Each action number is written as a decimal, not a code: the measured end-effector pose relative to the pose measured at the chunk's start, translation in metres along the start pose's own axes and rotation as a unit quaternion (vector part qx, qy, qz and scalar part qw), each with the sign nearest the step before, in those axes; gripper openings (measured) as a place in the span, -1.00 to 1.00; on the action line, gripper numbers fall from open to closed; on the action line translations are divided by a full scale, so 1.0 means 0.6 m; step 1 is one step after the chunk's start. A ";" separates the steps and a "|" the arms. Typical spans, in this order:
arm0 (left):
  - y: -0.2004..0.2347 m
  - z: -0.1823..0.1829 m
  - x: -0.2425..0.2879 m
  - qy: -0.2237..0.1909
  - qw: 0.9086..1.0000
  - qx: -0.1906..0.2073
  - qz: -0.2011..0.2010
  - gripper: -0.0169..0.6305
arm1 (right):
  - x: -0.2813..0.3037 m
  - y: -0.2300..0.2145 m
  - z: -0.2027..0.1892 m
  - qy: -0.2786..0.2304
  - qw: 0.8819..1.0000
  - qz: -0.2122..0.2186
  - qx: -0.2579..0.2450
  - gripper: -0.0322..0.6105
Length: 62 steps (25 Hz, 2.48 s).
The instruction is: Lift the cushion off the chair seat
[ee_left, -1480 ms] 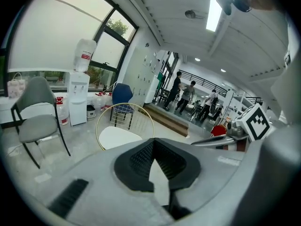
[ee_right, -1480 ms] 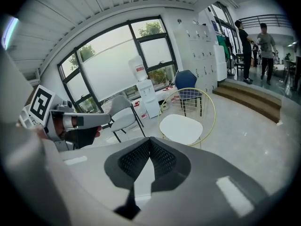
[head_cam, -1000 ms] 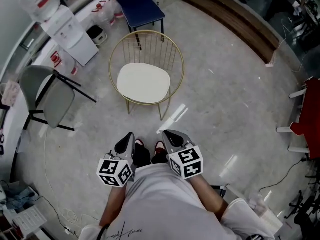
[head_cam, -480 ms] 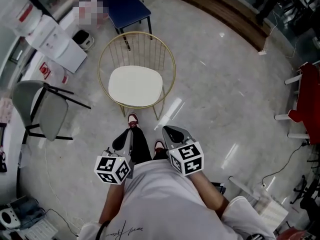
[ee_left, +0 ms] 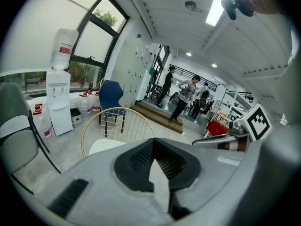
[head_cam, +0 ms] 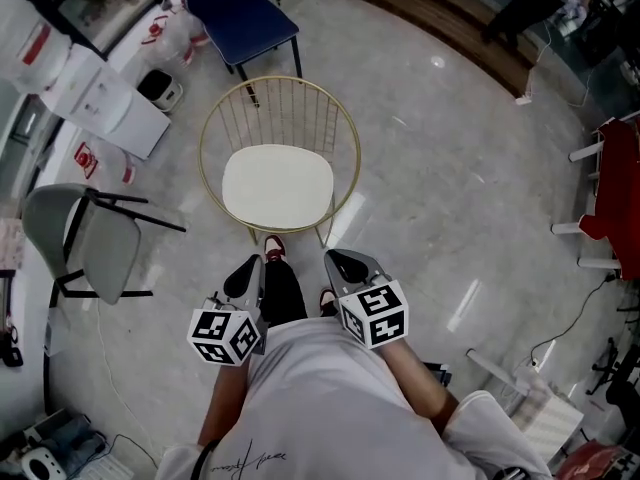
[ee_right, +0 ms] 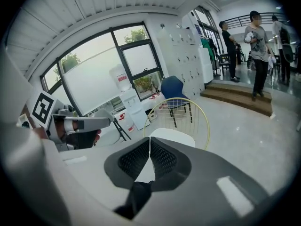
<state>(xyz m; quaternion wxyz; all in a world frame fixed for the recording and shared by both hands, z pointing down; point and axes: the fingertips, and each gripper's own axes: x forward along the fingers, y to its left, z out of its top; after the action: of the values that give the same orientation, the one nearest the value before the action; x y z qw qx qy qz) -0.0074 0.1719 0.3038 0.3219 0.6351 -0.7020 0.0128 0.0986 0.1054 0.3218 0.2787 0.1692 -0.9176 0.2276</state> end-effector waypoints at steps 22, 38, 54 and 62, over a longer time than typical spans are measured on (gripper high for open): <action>0.214 0.144 0.076 0.026 0.997 0.019 -0.068 -0.95 | 0.201 0.058 0.147 -0.009 0.998 -0.060 0.019 -0.83; 0.235 0.150 0.155 0.079 0.991 0.030 -0.107 -0.95 | 0.225 0.002 0.149 0.004 0.991 -0.121 0.065 -0.83; 0.279 0.094 0.214 0.133 0.987 -0.008 -0.094 -0.95 | 0.279 -0.060 0.104 0.040 0.986 -0.135 0.094 -0.83; 0.299 0.077 0.247 0.146 0.985 -0.025 -0.084 -0.95 | 0.301 -0.086 0.076 0.059 0.984 -0.132 0.106 -0.82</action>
<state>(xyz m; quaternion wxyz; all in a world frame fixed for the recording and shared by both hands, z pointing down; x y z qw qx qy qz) -0.1872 0.0556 0.4067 0.4362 0.6753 -0.5916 0.0608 -0.0406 0.0055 0.4109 0.3402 0.3037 -0.8400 0.2940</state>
